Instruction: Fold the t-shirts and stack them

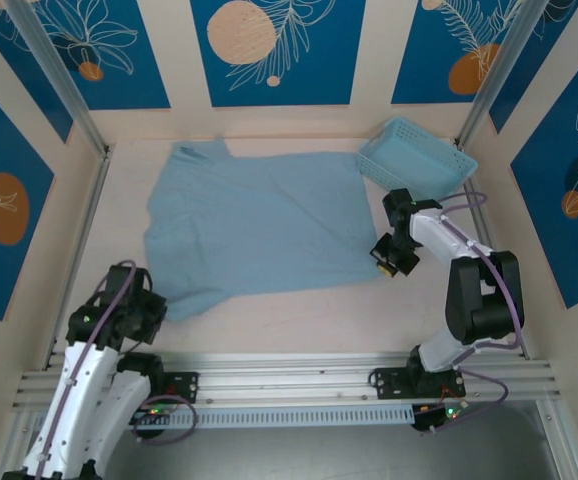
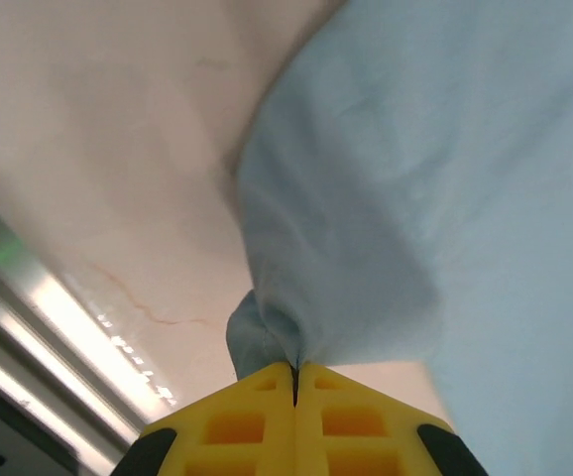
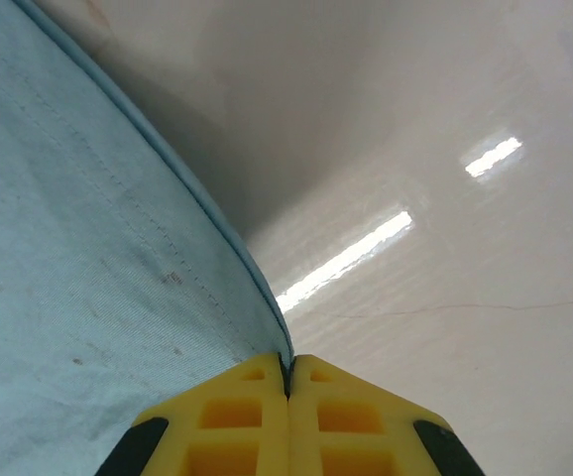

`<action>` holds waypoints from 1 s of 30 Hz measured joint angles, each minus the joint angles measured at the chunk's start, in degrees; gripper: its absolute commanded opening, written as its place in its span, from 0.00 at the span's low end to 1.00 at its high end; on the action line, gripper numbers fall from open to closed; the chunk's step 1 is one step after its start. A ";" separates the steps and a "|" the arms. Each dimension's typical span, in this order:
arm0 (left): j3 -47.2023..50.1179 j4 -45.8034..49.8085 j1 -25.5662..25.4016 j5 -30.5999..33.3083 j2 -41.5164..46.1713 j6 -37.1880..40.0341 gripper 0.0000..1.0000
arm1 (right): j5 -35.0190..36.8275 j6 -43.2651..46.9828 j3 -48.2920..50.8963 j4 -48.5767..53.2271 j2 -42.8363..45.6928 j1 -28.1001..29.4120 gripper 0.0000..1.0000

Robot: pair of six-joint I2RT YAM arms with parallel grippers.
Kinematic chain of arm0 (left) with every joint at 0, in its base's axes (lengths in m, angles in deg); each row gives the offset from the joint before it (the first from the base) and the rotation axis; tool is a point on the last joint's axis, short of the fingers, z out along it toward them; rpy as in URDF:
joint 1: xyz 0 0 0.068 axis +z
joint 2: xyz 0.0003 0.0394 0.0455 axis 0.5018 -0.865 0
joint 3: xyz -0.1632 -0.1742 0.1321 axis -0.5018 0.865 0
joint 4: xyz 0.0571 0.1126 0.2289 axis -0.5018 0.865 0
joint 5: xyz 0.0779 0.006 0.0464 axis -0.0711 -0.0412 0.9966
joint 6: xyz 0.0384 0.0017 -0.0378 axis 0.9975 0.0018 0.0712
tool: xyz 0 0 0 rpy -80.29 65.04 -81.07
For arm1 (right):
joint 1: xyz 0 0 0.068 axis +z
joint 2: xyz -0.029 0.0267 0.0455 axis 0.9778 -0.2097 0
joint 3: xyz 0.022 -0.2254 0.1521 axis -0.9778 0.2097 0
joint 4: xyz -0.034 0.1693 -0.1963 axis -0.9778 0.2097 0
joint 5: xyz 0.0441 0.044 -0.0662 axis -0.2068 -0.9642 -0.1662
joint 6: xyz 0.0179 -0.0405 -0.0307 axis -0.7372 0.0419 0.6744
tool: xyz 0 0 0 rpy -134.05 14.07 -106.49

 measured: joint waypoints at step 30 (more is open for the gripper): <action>0.24 -6.60 -9.05 5.99 -19.78 16.35 0.39 | -0.39 4.02 -2.08 -0.72 -5.68 -1.05 0.00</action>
